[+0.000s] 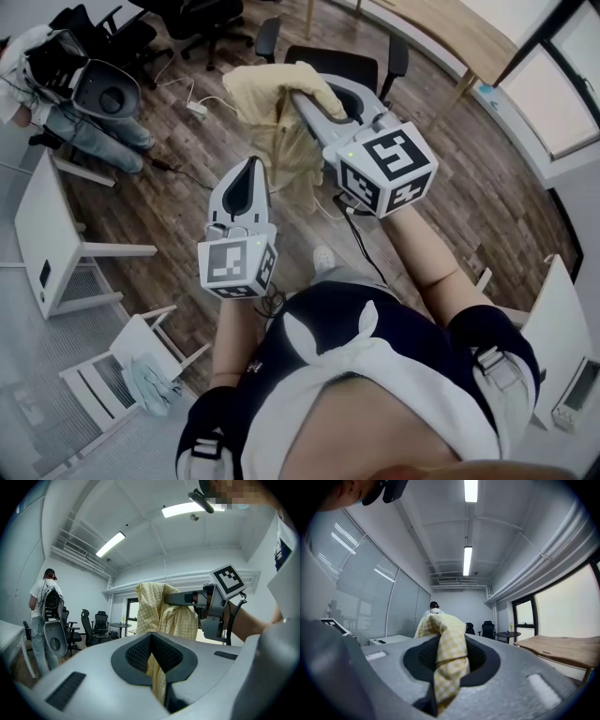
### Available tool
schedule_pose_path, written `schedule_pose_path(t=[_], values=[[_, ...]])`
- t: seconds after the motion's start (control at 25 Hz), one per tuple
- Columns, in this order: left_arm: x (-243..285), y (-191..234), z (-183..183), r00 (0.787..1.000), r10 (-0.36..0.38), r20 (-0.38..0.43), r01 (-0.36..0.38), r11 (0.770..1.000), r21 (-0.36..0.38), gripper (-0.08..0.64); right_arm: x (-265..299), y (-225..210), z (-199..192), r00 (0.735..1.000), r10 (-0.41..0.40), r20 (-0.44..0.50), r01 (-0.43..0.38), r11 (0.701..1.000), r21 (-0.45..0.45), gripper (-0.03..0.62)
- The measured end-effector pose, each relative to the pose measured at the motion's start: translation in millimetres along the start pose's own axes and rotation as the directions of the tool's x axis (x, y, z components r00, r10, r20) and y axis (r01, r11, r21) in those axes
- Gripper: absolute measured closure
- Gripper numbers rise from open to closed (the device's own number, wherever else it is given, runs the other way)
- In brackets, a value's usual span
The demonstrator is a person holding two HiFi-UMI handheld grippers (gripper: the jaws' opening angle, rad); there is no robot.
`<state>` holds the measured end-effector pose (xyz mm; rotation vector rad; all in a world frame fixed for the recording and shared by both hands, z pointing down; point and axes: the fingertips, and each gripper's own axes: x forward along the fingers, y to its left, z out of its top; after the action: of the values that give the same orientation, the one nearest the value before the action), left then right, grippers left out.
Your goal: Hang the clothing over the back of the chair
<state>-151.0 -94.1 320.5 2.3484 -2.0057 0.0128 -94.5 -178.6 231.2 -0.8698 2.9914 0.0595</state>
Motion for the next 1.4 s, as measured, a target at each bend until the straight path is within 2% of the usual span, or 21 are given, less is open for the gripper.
schedule_pose_path(t=[0.84, 1.4], values=[[53.7, 6.9, -7.8, 1.0, -0.006, -0.022, 0.006, 1.0, 0.003, 0.554, 31.7, -72.4, -16.2, 0.999, -0.05, -0.019, 0.049, 0.998, -0.028, 0.517], [101.7, -0.3, -15.2, 0.999, 0.006, -0.035, -0.006, 1.0, -0.003, 0.554, 45.6, -122.9, -36.9, 0.998, -0.039, -0.049, 0.038, 0.999, -0.027, 0.515]])
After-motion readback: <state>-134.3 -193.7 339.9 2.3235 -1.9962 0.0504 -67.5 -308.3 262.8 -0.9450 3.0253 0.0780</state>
